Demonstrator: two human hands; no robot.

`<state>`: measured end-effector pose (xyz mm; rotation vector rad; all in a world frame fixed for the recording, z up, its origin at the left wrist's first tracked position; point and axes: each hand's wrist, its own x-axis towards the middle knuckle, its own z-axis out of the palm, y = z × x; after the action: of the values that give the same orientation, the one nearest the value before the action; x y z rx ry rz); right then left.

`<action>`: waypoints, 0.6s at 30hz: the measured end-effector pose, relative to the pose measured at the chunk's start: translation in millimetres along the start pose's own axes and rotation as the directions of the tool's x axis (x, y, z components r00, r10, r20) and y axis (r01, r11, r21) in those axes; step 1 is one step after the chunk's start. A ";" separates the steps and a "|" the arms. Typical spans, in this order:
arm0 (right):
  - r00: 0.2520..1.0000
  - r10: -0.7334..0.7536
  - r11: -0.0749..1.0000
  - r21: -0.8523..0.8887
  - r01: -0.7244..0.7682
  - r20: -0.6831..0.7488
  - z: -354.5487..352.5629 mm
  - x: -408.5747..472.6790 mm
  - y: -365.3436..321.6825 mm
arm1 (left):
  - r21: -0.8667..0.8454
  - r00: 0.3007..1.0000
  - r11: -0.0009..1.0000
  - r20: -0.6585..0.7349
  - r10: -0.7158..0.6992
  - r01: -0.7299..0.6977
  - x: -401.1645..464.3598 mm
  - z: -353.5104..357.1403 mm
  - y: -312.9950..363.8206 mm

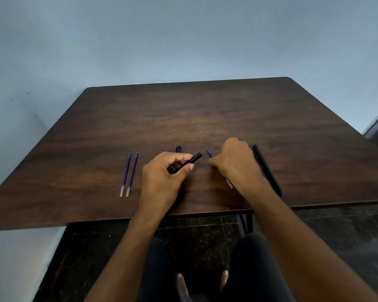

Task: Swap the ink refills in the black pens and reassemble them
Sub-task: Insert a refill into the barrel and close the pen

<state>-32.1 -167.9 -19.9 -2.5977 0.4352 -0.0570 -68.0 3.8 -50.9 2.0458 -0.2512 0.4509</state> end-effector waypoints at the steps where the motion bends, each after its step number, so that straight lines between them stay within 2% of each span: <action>1: 1.000 0.002 1.000 0.019 -0.002 -0.003 -0.5 0.1 1.4 | -0.004 1.000 1.000 0.004 -0.005 0.005 -0.1 -0.4 -0.5; 3: 1.000 0.011 0.993 0.121 -0.011 -0.005 -1.1 1.5 6.1 | -0.005 1.000 1.000 0.013 -0.013 0.013 -0.3 -1.2 -1.9; 5: 0.998 0.040 0.922 0.382 -0.056 0.049 -2.5 2.9 11.9 | 0.000 1.000 1.000 0.018 -0.022 0.022 -0.4 -1.5 -2.3; 7: 0.990 0.043 0.741 0.660 -0.122 0.136 -5.7 2.4 16.3 | -0.004 1.000 1.000 0.016 -0.026 0.026 -0.3 -1.4 -2.3; 9: 0.985 0.001 0.559 0.817 -0.141 0.170 -10.6 0.4 18.5 | -0.007 1.000 1.000 0.016 -0.025 0.026 -0.5 -1.4 -2.0; 11: 0.989 -0.033 0.418 0.901 -0.114 0.141 -13.8 -0.9 19.0 | -0.015 0.999 1.000 0.019 -0.026 0.026 -0.7 -1.4 -2.1; 13: 0.996 -0.038 0.339 0.938 -0.067 0.085 -14.5 -1.2 19.0 | -0.019 0.999 0.999 0.020 -0.028 0.029 -0.8 -1.6 -2.5; 18: 0.999 -0.026 0.249 0.968 0.027 -0.021 -14.8 -1.6 17.0 | -0.017 0.999 0.999 0.024 -0.033 0.033 -0.8 -2.1 -3.0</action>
<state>-40.5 -188.3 -15.2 -1.3025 0.2109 -0.2572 -68.1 7.1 -52.7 2.0359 -0.2344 0.4027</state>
